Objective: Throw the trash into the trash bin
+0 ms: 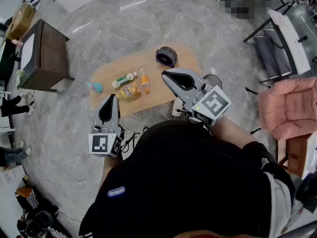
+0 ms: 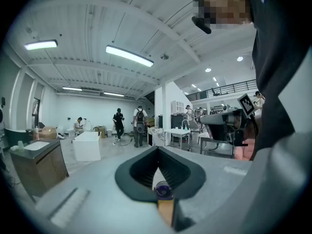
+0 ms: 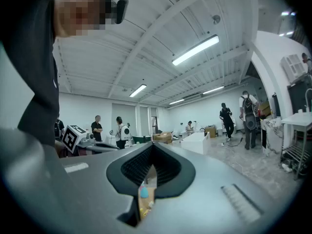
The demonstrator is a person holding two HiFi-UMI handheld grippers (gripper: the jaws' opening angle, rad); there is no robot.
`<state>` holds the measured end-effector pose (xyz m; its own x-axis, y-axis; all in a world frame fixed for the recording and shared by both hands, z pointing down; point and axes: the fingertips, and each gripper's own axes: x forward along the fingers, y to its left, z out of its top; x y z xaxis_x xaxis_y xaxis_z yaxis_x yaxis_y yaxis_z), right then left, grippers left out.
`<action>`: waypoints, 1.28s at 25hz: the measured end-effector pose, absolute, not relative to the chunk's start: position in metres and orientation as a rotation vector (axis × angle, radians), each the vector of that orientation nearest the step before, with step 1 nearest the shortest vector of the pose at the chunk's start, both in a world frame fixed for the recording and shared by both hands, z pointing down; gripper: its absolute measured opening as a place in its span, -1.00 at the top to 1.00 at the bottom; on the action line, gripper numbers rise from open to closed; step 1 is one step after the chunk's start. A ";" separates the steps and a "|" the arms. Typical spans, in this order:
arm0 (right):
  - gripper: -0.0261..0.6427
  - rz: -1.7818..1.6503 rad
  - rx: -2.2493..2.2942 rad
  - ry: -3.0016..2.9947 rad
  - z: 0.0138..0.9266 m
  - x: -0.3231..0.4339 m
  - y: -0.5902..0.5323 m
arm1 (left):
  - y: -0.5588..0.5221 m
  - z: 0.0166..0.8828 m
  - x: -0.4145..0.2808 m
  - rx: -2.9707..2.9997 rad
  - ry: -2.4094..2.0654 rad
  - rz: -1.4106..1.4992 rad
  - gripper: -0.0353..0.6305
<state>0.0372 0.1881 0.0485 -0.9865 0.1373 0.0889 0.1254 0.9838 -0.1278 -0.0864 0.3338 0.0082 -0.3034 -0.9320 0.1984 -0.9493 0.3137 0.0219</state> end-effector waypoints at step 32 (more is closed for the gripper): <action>-0.06 0.341 -0.133 -2.826 0.117 0.046 0.102 | 0.310 0.054 -0.036 1.467 -2.597 0.347 0.41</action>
